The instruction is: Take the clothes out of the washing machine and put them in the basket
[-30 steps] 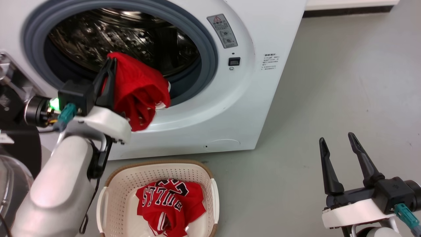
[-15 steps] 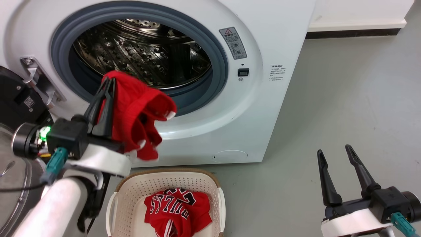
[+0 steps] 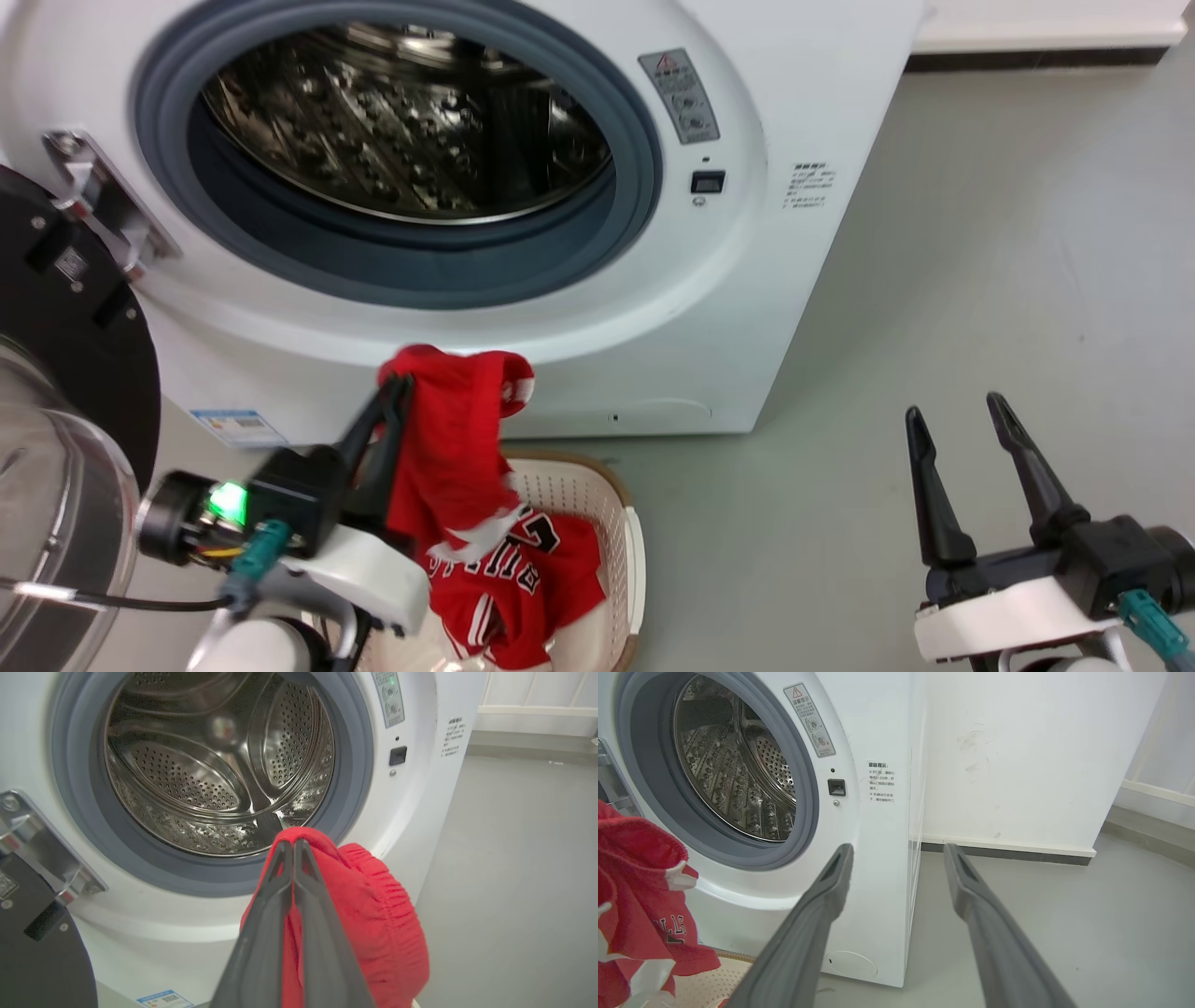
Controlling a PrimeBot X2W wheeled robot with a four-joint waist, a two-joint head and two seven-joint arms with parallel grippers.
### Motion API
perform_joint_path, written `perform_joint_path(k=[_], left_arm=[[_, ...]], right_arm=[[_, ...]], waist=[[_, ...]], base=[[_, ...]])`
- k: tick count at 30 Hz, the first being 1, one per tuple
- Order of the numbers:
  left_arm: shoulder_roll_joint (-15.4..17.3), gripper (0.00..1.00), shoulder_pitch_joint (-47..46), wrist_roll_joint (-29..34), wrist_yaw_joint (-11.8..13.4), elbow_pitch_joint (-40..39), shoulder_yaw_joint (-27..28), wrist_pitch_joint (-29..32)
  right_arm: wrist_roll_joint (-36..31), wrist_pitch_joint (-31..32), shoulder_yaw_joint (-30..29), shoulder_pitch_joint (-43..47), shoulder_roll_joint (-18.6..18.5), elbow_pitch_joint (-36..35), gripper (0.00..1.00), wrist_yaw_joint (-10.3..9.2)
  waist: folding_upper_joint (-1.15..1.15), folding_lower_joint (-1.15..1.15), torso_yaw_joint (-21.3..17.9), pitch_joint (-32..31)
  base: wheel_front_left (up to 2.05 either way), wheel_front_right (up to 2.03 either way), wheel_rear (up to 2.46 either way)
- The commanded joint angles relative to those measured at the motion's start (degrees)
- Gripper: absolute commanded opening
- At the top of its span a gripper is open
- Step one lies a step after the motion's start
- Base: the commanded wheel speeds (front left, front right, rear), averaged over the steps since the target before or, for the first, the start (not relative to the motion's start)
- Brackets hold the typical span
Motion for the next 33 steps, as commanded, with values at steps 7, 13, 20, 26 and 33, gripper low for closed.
perform_joint_path(k=[7, 13, 20, 26, 33], left_arm=[[-3.0, 0.0, -1.3, -2.2, -4.4, 12.4, -3.0, -1.7], [-5.6, 0.0, -6.1, -3.4, -9.0, 29.0, -4.3, -4.0], [-9.7, 0.0, -16.5, -2.2, -12.9, 48.7, -6.4, -4.9], [-12.2, 0.0, -25.4, -0.5, -16.2, 64.4, -8.5, -4.8], [-15.1, 0.0, -31.5, 1.2, -18.4, 76.0, -11.3, -4.3]], right_arm=[[-0.3, -0.1, -0.4, -4.4, 0.0, -0.8, 1.0, -0.04], [0.4, -0.1, -0.3, -8.8, 0.0, -1.7, 1.0, -0.04], [1.5, -0.1, -0.8, -13.4, 0.1, -3.4, 1.0, -0.04], [2.2, -0.1, -0.9, -16.2, 0.1, -4.2, 1.0, -0.04], [3.1, -0.1, -2.0, -18.2, 0.1, -5.0, 1.0, -0.04]], waist=[[0.0, 0.0, -1.8, 7.9], [0.0, 0.0, -4.6, 15.2], [0.0, 0.0, -6.7, 24.1], [0.0, 0.0, -7.5, 30.2], [0.0, 0.0, -8.3, 34.4]], base=[[0.0, 0.0, 0.0], [0.0, 0.0, 0.0], [0.0, 0.0, 0.0], [0.0, 0.0, 0.0], [0.0, 0.0, 0.0]])
